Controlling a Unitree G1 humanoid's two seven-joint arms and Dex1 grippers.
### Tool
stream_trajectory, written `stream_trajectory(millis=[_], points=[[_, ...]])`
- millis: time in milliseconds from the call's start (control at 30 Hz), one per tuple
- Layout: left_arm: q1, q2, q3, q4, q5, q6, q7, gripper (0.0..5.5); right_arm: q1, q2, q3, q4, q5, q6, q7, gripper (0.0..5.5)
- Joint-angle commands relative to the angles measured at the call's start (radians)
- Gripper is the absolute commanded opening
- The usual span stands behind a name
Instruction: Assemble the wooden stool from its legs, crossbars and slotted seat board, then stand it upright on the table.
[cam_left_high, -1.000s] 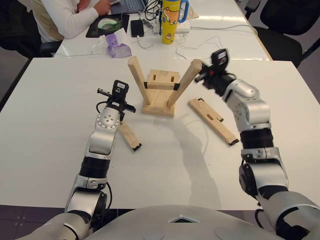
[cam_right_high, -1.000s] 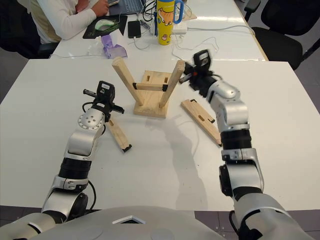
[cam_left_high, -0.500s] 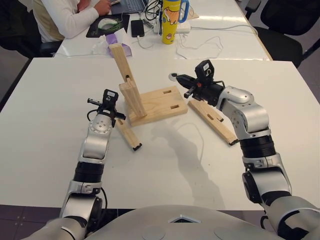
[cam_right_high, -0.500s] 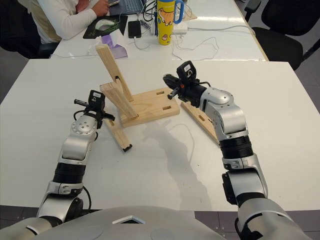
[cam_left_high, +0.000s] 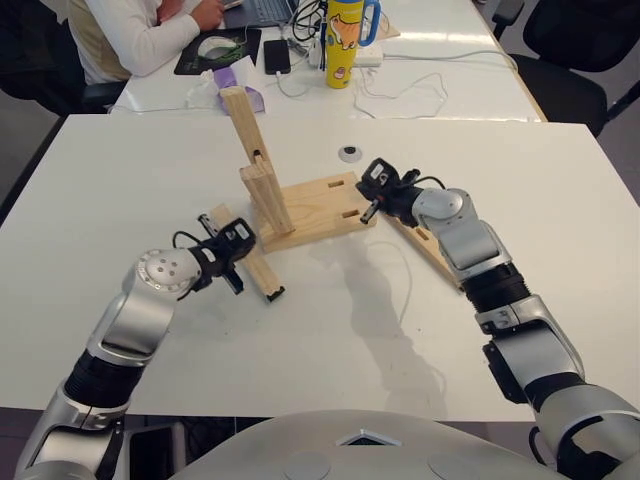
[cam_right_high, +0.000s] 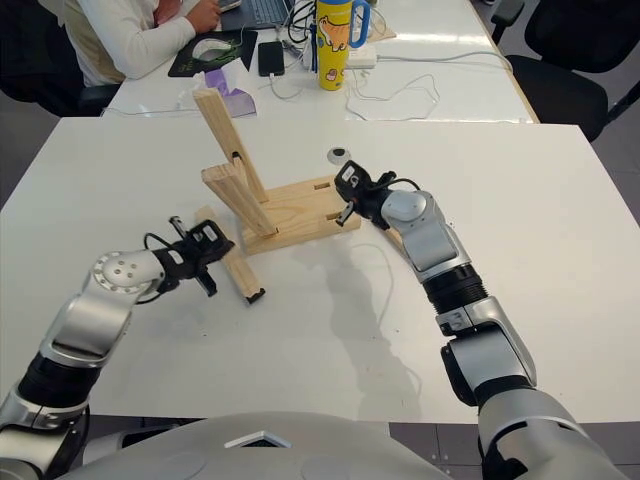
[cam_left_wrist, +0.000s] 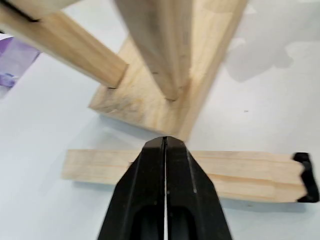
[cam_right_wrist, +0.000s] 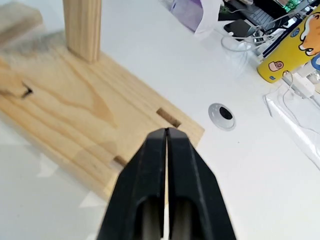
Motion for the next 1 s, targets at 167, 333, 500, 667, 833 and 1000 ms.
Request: stream_trajectory(millis=[167,333,500,667,833,1000], points=[[-0.1,-0.092,-0.08,0.272,0.052,-0.093,0.058,0.0,0.01,0.008,0.096,0.041,-0.107,-0.049,0.064,0.02],[-0.156,-0.13,-0.078,0.355,0.051,-0.129,0.066,0.0,-0.001,0.041,0.114,0.138,-0.17,-0.082,0.014,0.02],[-0.165,-0.134,-0.087,0.37,0.057,-0.138,0.056,0.0,-0.008,0.07,0.116,0.231,-0.205,-0.123,-0.026,0.02],[-0.179,-0.145,-0.082,0.413,0.071,-0.15,0.071,0.0,0.001,0.075,0.113,0.249,-0.22,-0.143,-0.022,0.02],[-0.247,-0.194,-0.063,0.537,0.082,-0.2,0.121,0.0,0.004,0.061,0.145,0.261,-0.25,-0.152,0.03,0.02],[-0.389,-0.278,-0.013,0.789,0.085,-0.304,0.225,0.0,0.054,0.022,0.165,0.149,-0.202,-0.122,0.22,0.02]])
